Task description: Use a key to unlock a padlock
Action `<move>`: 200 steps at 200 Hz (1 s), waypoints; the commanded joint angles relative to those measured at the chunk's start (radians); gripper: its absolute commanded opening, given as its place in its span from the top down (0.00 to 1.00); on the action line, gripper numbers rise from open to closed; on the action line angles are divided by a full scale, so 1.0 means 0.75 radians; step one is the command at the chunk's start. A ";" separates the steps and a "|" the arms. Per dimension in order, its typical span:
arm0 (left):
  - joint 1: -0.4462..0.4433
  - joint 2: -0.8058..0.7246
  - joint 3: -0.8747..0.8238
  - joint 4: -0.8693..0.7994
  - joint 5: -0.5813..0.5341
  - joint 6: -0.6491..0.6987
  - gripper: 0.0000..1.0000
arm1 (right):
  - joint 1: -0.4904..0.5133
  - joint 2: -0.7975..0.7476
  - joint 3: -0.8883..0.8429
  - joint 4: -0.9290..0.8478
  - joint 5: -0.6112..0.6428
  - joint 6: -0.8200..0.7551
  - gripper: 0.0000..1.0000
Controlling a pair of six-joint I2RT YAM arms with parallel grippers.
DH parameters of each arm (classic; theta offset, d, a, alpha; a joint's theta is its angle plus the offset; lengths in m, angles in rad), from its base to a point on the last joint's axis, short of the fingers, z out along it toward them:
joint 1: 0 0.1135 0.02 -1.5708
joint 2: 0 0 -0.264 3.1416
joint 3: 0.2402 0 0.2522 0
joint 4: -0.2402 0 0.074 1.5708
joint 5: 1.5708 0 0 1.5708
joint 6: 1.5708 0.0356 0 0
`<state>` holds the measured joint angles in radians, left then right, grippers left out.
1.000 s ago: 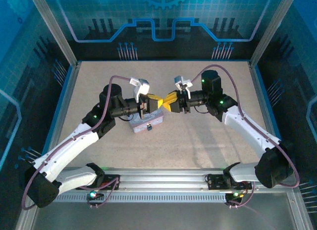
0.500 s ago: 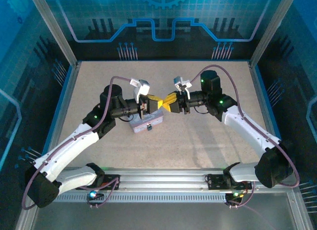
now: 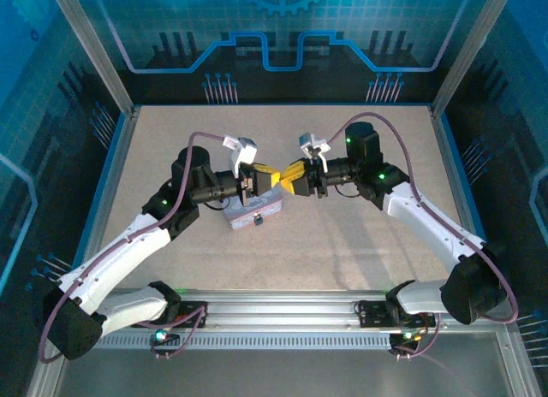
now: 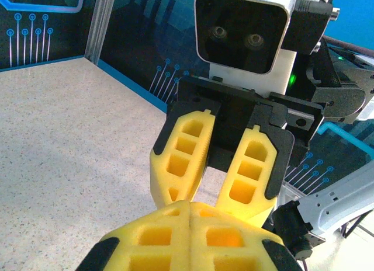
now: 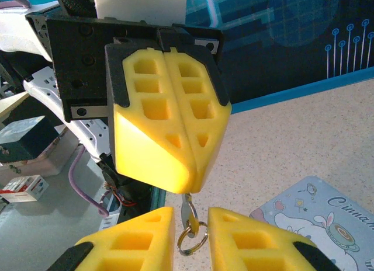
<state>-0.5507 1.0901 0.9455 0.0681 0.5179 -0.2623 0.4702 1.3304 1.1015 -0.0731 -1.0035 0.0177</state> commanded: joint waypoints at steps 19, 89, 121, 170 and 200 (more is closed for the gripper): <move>0.012 -0.036 -0.013 0.056 0.009 -0.014 1.00 | 0.025 0.030 0.028 -0.050 -0.012 -0.029 0.78; 0.016 -0.037 -0.021 0.057 0.020 -0.013 1.00 | 0.026 0.015 0.034 -0.011 -0.002 -0.014 0.75; 0.016 -0.036 -0.022 0.039 0.028 0.001 1.00 | 0.026 0.012 0.038 -0.001 -0.018 -0.007 0.74; 0.018 -0.035 -0.025 0.030 0.036 0.008 1.00 | 0.026 0.018 0.047 0.007 -0.029 0.003 0.74; 0.018 -0.030 -0.025 0.036 0.037 0.003 1.00 | 0.028 0.022 0.053 0.007 -0.031 0.003 0.76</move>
<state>-0.5449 1.0843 0.9394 0.0845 0.5213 -0.2626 0.4789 1.3441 1.1038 -0.0811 -1.0039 0.0113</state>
